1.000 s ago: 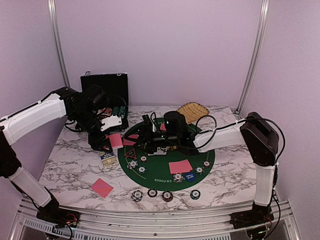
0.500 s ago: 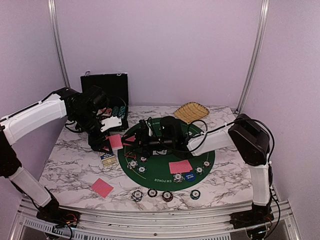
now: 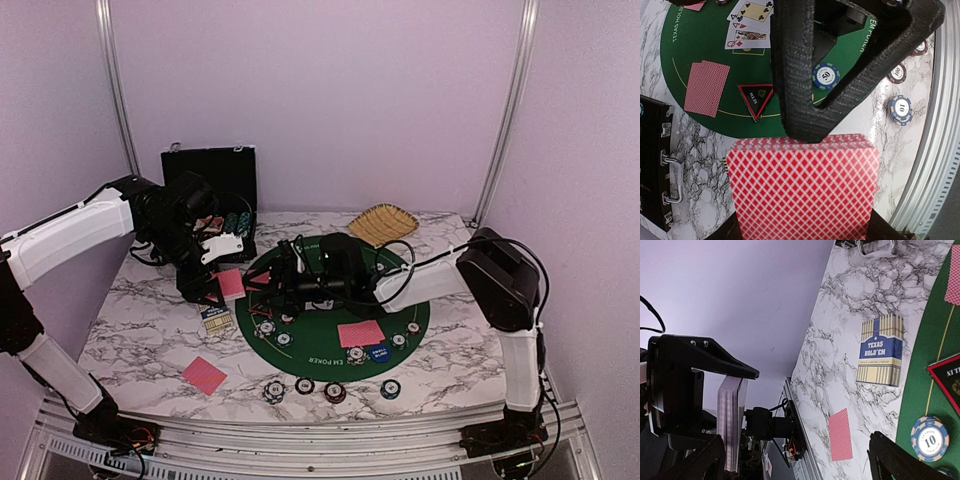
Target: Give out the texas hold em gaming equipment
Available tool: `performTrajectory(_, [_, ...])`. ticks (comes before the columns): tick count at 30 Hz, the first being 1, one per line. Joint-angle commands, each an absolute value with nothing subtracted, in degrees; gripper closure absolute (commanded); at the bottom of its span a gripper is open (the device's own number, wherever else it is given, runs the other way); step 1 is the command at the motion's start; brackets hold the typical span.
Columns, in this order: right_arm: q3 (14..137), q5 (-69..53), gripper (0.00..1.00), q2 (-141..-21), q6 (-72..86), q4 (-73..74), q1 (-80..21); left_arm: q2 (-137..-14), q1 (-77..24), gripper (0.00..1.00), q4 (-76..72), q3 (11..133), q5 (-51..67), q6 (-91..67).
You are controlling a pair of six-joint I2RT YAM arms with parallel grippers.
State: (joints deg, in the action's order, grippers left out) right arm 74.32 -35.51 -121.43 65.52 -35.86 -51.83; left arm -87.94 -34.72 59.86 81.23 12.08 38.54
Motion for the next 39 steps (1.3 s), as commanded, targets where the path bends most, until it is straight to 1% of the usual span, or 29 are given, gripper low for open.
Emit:
performTrajectory(1, [72.7,-35.6,0.03,-116.4,63.7,-35.5,-51.3,-87.5,-34.6,1.0,59.6,81.1,13.1,38.4])
performTrajectory(8, [72.4,-35.7,0.03,-115.4,64.2,-37.4,-51.6,-87.6,-34.6,1.0,59.6,81.4,13.3,38.2])
performTrajectory(23, [81.4,-38.2,0.03,-124.7,67.9,-40.7,-54.5,-88.0,-34.7,1.0,59.6,81.9,13.9,37.9])
performTrajectory(31, [87.1,-39.3,0.07,-129.5,69.7,-40.5,-55.3,-88.3,-34.8,1.0,59.6,82.2,14.5,38.1])
performTrajectory(39, [92.0,-40.2,0.15,-133.4,70.3,-37.1,-55.0,-87.9,-34.8,1.0,59.6,81.9,14.2,38.2])
